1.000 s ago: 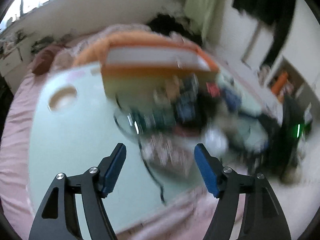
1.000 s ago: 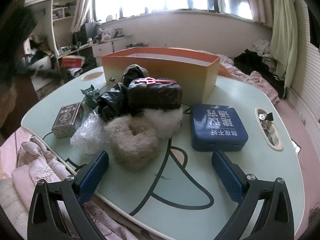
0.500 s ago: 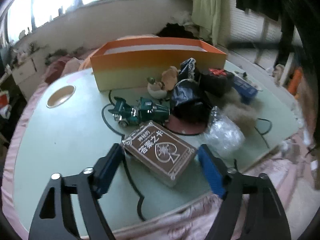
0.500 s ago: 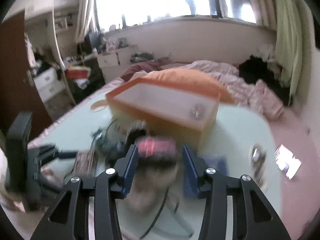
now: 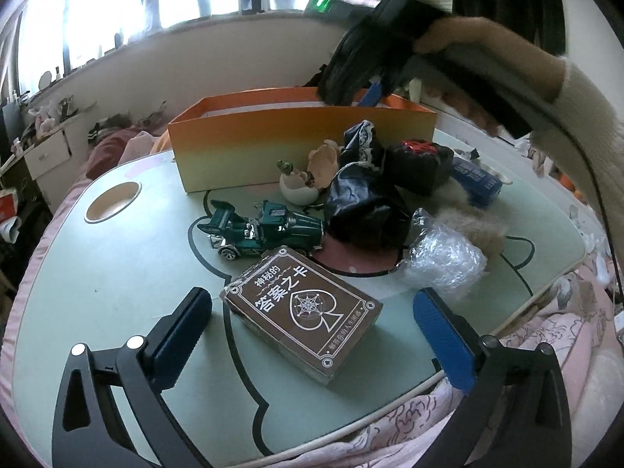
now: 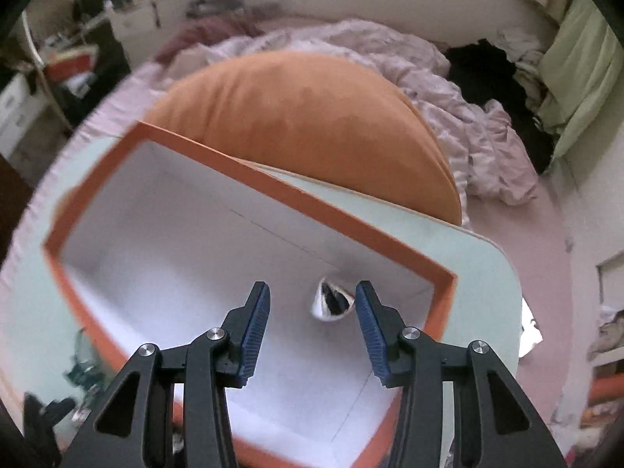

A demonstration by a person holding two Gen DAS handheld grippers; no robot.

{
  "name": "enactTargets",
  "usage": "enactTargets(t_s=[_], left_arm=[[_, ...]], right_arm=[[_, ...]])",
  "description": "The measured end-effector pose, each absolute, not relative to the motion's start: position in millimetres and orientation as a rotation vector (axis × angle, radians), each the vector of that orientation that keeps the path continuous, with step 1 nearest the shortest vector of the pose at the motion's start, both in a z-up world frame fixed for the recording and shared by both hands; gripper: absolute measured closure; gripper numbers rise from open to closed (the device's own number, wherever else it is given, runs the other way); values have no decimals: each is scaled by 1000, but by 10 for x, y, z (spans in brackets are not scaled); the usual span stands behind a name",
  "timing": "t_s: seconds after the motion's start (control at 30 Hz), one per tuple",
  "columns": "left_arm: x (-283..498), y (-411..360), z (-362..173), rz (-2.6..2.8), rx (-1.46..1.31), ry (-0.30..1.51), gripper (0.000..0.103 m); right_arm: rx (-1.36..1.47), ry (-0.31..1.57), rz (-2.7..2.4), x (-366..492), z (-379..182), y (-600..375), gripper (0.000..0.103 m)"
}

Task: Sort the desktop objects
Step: 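Reach into the box and grasp the silver cone with the right gripper, then carry the silver cone out and set it on the black bag, open right gripper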

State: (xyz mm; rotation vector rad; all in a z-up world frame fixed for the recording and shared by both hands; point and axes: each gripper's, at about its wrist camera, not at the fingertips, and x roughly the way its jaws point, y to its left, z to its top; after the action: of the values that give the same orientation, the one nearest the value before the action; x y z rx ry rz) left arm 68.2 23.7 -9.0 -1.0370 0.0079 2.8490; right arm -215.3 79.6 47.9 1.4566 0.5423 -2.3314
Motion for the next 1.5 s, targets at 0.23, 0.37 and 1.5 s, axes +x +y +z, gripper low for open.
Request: enactTargets(t_s=[0.23, 0.37, 1.5], left_arm=[[685, 247, -86, 2849, -1034, 13, 0], [688, 253, -81, 2850, -1032, 14, 0], [703, 284, -81, 2850, -1024, 20, 0]], right_arm=[[1409, 666, -2400, -2051, 260, 760, 78], [1214, 408, -2423, -1837, 570, 1002, 78], [901, -3, -2352, 302, 229, 2092, 25]])
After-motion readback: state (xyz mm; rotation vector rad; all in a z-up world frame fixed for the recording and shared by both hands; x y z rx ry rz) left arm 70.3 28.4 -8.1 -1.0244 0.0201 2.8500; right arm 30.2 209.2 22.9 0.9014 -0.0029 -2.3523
